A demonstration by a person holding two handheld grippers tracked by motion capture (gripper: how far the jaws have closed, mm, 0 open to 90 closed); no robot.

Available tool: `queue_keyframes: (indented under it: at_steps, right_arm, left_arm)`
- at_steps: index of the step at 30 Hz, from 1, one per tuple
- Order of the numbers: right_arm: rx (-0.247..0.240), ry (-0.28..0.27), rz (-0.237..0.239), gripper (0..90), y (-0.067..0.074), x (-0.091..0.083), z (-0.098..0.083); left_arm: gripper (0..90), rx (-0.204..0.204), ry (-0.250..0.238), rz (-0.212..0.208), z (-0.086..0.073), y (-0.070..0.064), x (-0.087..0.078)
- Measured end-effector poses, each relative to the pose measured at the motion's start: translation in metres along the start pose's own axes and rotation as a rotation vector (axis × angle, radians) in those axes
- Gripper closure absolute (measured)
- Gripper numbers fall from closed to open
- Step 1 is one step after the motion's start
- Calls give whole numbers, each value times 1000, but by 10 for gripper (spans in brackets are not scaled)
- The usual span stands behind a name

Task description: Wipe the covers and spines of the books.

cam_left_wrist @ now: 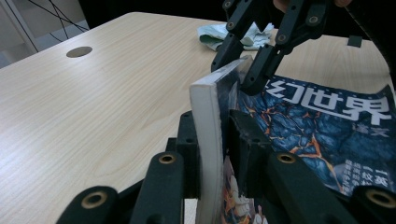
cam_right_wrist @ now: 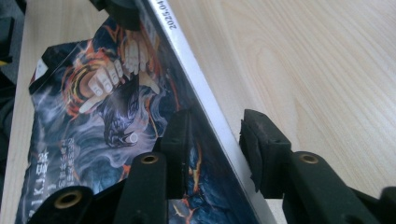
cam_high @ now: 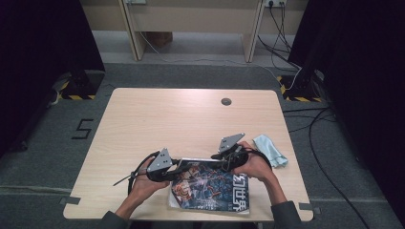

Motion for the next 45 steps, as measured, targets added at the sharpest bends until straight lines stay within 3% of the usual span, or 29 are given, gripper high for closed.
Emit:
queue_keyframes:
  at_steps: [16,22,27,30,35,45]
  right_arm:
    - [-54,36,17,745,11,-2,8]
    - [-69,7,47,761,17,-7,7]
    - [-59,-4,89,756,16,0,4]
    - [-46,-39,126,755,15,6,7]
    - [-58,-25,111,768,15,6,10]
    - [-59,-3,83,831,19,-3,15]
  left_arm:
    - [645,-102,-53,-11,5,8,0]
    - [651,-78,-66,-43,9,1,-2]
    - [661,-74,-51,-43,6,2,0]
    - [668,-71,-40,-36,6,3,0]
    - [650,-88,-47,-38,6,4,-1]
    - [543,-98,-47,18,6,11,-1]
Point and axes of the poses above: each handheld gripper's, and its own axes: x roughly forward along the jaws, z roughly out of its top, y roughly to its left, the point moved 9 cm from there along x, roughly forward along the jaws, and after that the axes turned 15 degrees about -x, right-handed, at the moved point
